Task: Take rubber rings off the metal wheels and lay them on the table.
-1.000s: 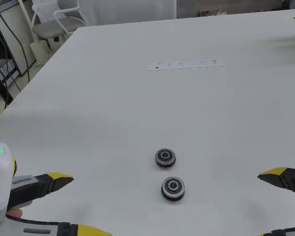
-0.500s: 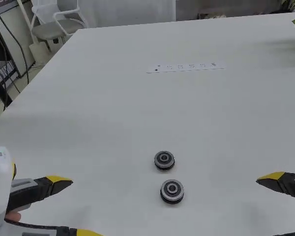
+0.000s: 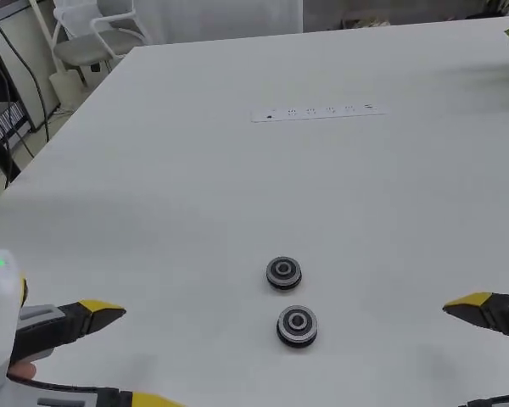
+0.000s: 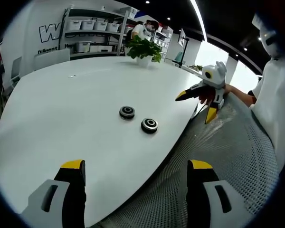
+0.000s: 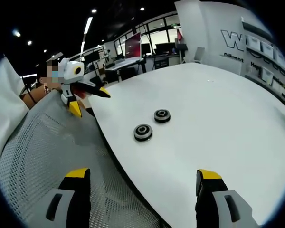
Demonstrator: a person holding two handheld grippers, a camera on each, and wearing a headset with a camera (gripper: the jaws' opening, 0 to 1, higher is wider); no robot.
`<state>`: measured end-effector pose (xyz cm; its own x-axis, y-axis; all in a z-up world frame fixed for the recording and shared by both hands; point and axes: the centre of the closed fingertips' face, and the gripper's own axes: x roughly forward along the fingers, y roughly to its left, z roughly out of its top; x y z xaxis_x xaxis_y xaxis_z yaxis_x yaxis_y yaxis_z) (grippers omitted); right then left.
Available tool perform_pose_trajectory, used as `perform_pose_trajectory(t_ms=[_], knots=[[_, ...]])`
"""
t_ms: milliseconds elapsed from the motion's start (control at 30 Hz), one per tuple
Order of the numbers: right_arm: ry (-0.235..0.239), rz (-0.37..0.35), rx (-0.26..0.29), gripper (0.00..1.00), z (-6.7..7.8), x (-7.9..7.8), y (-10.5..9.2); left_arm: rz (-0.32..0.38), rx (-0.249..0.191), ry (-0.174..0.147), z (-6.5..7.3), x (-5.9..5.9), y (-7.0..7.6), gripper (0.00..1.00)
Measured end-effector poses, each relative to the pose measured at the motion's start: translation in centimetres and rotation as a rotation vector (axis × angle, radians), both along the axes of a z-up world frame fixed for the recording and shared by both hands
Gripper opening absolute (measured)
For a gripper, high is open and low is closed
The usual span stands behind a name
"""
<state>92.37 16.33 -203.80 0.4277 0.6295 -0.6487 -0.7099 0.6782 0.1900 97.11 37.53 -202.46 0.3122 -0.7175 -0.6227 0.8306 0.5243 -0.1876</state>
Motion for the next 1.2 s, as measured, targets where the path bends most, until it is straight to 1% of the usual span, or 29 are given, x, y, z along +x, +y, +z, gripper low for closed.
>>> perform_pose_trajectory(t_ms=[100,167,367,433,467,533,633,767,867,933,1067,1133,1200], knots=[[-0.003,-0.004,0.005,0.92,0.1,0.0,0.0,-0.006,0.005,-0.001,0.0,-0.1,0.0,0.87],[-0.004,-0.007,0.009,0.92,0.1,0.1,0.0,-0.006,-0.008,-0.005,0.2,-0.1,-0.2,0.87],[-0.007,-0.014,0.014,0.92,0.2,0.2,0.0,0.004,-0.025,-0.01,0.5,0.1,-0.2,0.88],[-0.008,-0.018,0.017,0.92,0.2,0.2,0.0,-0.003,-0.046,-0.015,0.8,0.1,-0.4,0.88],[-0.007,-0.02,0.018,0.92,0.2,0.2,0.0,-0.009,-0.069,-0.017,1.2,0.0,-0.6,0.88],[-0.006,-0.016,0.012,0.92,0.2,0.2,0.0,-0.012,-0.083,-0.012,1.4,0.0,-0.8,0.88],[-0.01,-0.013,0.001,0.93,0.2,0.2,-0.1,-0.028,-0.072,-0.016,1.4,-0.1,-0.8,0.9],[-0.024,-0.035,0.019,0.93,0.5,0.6,-0.3,-0.036,-0.061,-0.029,1.5,-0.1,-0.7,0.91],[-0.028,-0.049,0.017,0.93,0.5,0.8,-0.6,-0.043,-0.06,-0.034,1.7,0.0,-0.7,0.92],[-0.03,-0.053,0.003,0.93,0.3,1.0,-0.8,-0.048,-0.055,-0.035,1.8,0.1,-0.7,0.93],[-0.038,-0.043,-0.053,0.93,0.0,1.3,-1.5,-0.058,-0.05,-0.044,2.0,0.1,-0.6,0.93],[-0.04,-0.042,-0.077,0.93,-0.1,1.4,-1.8,-0.066,-0.046,-0.056,2.1,0.1,-0.6,0.94],[-0.042,-0.037,-0.082,0.93,0.0,1.5,-2.0,-0.07,-0.045,-0.062,2.3,0.0,-0.7,0.94]])
